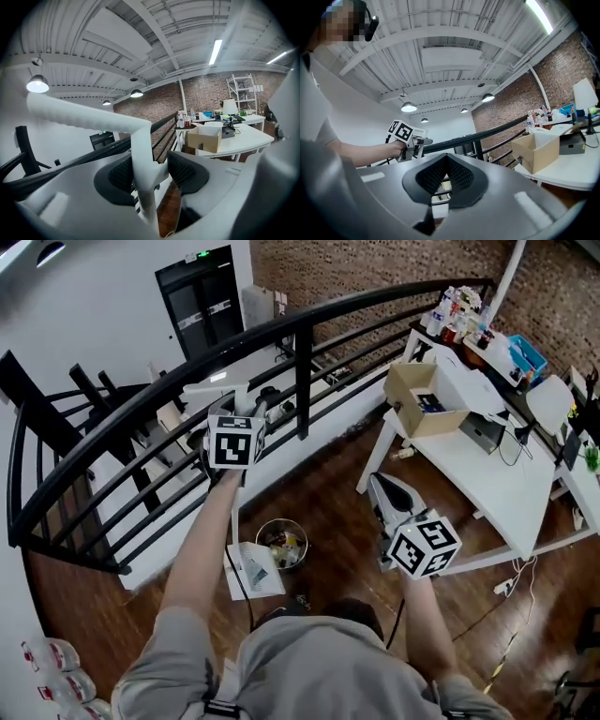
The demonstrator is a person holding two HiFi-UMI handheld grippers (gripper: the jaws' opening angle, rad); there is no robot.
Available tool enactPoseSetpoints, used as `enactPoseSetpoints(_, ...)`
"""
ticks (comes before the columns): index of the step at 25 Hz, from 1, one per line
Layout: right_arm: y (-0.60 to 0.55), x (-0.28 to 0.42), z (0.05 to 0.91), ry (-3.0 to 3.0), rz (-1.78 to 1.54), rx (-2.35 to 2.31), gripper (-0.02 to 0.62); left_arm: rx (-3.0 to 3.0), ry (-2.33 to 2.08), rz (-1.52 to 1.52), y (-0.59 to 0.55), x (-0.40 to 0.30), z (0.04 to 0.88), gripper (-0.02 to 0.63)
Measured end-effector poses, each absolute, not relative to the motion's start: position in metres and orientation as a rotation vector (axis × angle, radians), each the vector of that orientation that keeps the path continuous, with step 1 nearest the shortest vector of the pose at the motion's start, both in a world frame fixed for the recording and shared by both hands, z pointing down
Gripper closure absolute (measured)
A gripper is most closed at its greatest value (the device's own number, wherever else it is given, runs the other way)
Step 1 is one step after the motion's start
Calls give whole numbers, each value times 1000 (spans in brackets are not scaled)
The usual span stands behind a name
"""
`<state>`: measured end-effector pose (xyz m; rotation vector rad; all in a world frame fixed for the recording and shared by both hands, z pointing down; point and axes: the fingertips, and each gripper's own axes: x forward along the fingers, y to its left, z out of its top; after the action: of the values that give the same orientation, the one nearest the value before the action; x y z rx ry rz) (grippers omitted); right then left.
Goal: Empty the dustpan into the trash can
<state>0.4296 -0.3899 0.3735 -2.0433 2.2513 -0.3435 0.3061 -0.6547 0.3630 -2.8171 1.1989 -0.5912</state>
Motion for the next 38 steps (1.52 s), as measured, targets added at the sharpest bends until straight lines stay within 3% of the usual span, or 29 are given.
enactPoseSetpoints(21,-450,504,397,2336,-448,-2008,595,-2824,1128,-805,-740,433,417,394)
enactPoseSetpoints(28,-460,499,393,2349,-434,-2000,595,-2847,1162,-789,-738,418,414,393)
enactPoseSetpoints(38,-471,439,378,2444,-356,-1955,595,-2888,1151,-674,-703,352,387,393)
